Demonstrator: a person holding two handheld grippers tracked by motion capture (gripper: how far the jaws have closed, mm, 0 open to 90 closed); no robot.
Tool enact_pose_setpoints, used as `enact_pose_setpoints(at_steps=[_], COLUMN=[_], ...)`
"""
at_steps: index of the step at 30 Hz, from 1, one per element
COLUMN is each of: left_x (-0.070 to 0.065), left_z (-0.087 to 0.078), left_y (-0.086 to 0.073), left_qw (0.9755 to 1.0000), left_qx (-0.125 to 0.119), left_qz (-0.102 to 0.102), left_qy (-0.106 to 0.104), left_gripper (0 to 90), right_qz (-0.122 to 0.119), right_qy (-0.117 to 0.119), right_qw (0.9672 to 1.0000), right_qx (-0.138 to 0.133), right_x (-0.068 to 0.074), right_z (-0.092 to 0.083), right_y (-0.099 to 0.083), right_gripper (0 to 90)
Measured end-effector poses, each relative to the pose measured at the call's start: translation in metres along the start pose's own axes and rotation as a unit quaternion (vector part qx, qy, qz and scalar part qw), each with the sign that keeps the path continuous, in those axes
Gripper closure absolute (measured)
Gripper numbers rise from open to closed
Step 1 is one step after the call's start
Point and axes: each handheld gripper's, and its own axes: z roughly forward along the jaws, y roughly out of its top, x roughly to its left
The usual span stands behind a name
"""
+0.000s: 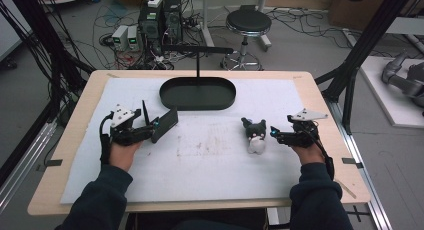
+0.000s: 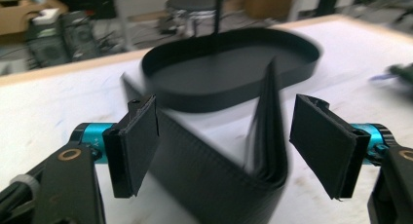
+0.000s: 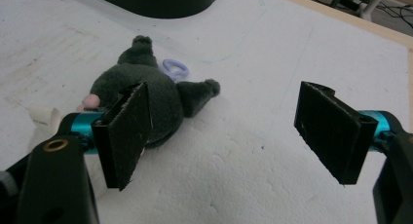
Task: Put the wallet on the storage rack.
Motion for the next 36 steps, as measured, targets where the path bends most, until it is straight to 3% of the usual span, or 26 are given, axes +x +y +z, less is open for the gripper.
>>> enact_pose_setpoints(at_steps=[4, 9, 10, 13, 23, 28, 33, 36], left_x=[-0.001, 0.000, 0.000, -0.001, 0.008, 0.013, 0.020, 0.027], left_z=[0.006, 0.008, 0.008, 0.006, 0.002, 0.001, 0.008, 0.018], left_y=[-0.006, -0.008, -0.008, -0.007, 0.000, 0.023, 0.054, 0.069], left_qw=[0.9995, 0.9989, 0.9989, 0.9991, 0.9985, 0.9985, 0.9980, 0.9979], left_qx=[0.027, 0.037, 0.037, 0.033, 0.017, -0.014, -0.051, -0.055], left_qz=[-0.007, -0.017, -0.017, -0.010, -0.031, -0.028, -0.008, -0.009], left_qy=[-0.013, -0.023, -0.025, -0.025, -0.042, -0.045, -0.037, -0.034], left_gripper=[28.9, 51.8, 51.8, 72.8, 75.3, 75.6, 75.6, 75.6], right_qz=[-0.002, -0.001, -0.001, 0.000, 0.006, 0.015, 0.015, 0.014], right_qy=[0.001, 0.002, 0.002, 0.002, 0.002, -0.002, 0.002, 0.003], right_qw=[1.0000, 1.0000, 1.0000, 1.0000, 1.0000, 0.9998, 0.9997, 0.9997], right_qx=[0.000, 0.001, 0.001, 0.000, -0.005, -0.016, -0.017, -0.019], right_x=[0.000, 0.000, 0.000, 0.000, -0.002, -0.006, -0.005, -0.006], right_z=[0.000, 0.000, 0.000, 0.000, -0.002, -0.007, -0.006, -0.006], right_y=[0.000, 0.000, 0.000, -0.001, -0.001, -0.001, 0.000, 0.000], right_gripper=[21.8, 21.8, 21.8, 21.8, 21.8, 21.8, 21.8, 21.8])
